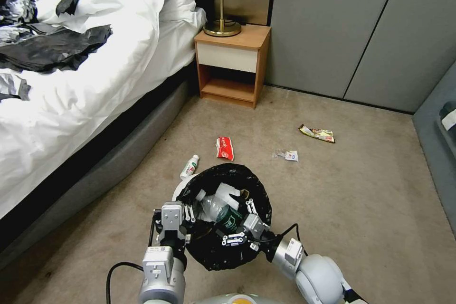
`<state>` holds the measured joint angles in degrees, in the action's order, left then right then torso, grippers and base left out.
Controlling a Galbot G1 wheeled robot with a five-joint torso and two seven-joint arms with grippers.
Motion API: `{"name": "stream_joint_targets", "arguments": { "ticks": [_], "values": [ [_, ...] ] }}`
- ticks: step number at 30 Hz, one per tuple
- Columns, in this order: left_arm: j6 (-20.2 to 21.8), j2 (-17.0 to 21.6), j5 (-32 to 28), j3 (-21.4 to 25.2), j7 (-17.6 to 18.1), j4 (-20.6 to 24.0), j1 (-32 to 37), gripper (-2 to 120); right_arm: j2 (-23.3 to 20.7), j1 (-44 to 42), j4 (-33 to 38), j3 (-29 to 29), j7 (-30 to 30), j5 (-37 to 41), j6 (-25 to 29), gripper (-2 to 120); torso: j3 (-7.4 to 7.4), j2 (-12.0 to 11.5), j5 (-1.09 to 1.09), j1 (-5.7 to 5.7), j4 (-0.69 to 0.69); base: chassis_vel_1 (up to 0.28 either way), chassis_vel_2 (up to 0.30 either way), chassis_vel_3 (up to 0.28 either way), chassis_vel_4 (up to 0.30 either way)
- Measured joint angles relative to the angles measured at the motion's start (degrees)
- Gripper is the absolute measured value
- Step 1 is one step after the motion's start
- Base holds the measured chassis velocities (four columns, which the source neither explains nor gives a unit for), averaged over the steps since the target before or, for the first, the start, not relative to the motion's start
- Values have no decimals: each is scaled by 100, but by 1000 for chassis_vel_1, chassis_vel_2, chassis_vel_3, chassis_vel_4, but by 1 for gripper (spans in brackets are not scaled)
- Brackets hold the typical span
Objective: Pick up the trash bin, then pick up the garbage from the floor and place it into the trash bin.
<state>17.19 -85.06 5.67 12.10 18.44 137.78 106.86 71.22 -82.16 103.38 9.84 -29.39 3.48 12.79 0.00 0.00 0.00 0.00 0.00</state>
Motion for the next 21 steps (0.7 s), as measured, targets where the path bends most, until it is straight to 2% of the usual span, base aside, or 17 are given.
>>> {"name": "stream_joint_targets", "arguments": {
  "ticks": [12, 21],
  "values": [
    [-10, -11, 26, -3, 19, -29, -10, 1, -54, -144, 404, 64, -78, -87, 120, 100, 0, 0, 0, 0, 0, 0, 0, 0, 0],
    [-13, -18, 29, 16, 16, -143, -45, 1, -92, -296, 1233, 145, -92, -109, 217, 100, 0, 0, 0, 0, 0, 0, 0, 0, 0]
  ]
}}
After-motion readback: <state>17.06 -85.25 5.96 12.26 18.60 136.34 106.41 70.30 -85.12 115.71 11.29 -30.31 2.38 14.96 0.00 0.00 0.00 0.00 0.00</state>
